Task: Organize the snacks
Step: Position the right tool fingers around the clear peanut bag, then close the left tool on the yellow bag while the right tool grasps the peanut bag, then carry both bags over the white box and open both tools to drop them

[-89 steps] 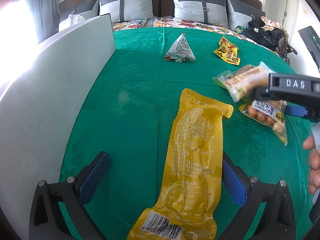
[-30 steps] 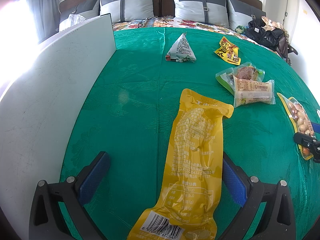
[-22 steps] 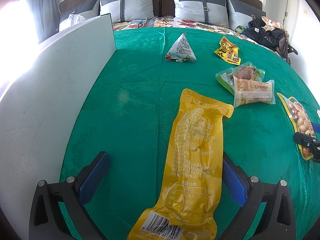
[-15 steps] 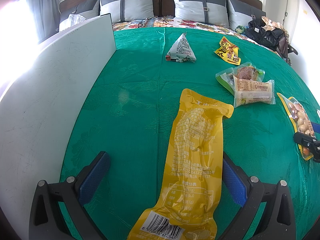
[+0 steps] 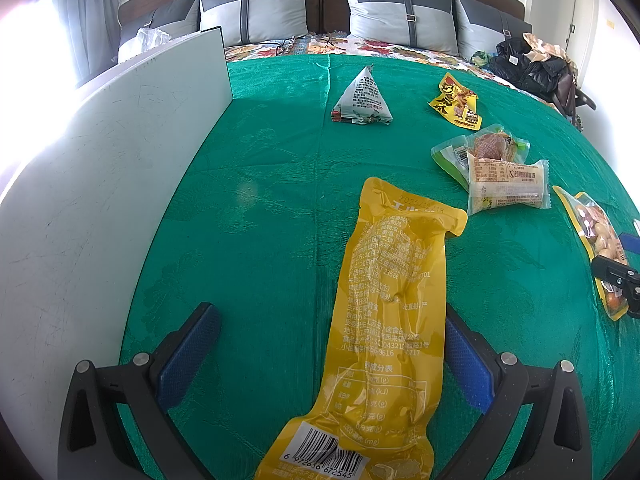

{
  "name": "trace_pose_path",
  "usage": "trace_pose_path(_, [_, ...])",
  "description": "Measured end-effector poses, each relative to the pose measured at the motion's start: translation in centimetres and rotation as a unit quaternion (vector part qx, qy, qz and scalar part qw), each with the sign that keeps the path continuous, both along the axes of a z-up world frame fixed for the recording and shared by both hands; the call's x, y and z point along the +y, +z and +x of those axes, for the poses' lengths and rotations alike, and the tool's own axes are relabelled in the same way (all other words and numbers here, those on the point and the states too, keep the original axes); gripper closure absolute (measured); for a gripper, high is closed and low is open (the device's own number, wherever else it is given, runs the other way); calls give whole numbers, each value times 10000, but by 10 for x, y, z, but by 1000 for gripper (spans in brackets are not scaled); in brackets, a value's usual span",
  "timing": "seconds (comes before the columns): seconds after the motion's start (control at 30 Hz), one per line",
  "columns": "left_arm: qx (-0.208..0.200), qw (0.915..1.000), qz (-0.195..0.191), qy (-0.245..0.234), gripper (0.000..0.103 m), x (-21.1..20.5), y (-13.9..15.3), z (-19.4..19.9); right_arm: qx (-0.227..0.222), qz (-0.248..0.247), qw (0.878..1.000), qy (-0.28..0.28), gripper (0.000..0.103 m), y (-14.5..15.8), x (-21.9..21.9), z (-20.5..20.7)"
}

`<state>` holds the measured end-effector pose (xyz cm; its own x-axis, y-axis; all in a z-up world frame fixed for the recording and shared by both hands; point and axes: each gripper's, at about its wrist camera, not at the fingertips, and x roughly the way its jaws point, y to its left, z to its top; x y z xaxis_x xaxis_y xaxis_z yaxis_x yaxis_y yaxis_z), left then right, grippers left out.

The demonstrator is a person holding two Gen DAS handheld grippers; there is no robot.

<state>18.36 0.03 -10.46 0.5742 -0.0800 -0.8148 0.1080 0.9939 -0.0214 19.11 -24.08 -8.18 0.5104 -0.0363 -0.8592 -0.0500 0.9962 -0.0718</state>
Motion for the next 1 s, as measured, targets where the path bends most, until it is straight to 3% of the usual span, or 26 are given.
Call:
trace_pose_path(0.13, [0,10000,-1,0,0,0,0,0,198,805,9955,-455,6,-2,-28,0])
trace_pose_path(0.27, [-1,10000,5,-1,0,0,0,0,-23,1270,9897,-666,6,10,-45,-6])
trace_pose_path(0.4, [34,10000,41,57,0,0,0,1,29,1047,9928,-583,6,13,-31,7])
trace_pose_path(0.53, [571,9983,78,8,1,-6,3,6,534,564,9966,-278,7,-1,-6,24])
trace_pose_path(0.57, [675,9977,94,-64,4,-9,5,6,615,398,9969,-273,9,-4,-3,25])
trace_pose_path(0.6, [690,9974,88,-159,24,-10,9,5,590,374,9970,-343,16,-4,-4,22])
trace_pose_path(0.63, [690,9970,92,-351,59,-14,15,3,472,444,9968,-472,46,0,-9,17])
trace_pose_path(0.7, [803,9952,325,-462,57,-16,18,-1,454,642,9943,-726,47,8,-18,4])
trace_pose_path(0.77, [857,9952,-104,-459,57,-4,20,-11,260,1344,9872,-820,47,19,-30,-18])
trace_pose_path(0.87, [903,9904,-1032,-196,58,22,27,-32,16,2792,9550,-1002,47,23,-49,-57])
trace_pose_path(0.93, [902,9825,-1628,-109,59,36,36,-49,1,3139,9422,-1169,47,16,-53,-78])
trace_pose_path(1.0, [849,9759,-2008,-93,59,47,50,-68,83,3002,9461,-1213,47,11,-46,-88])
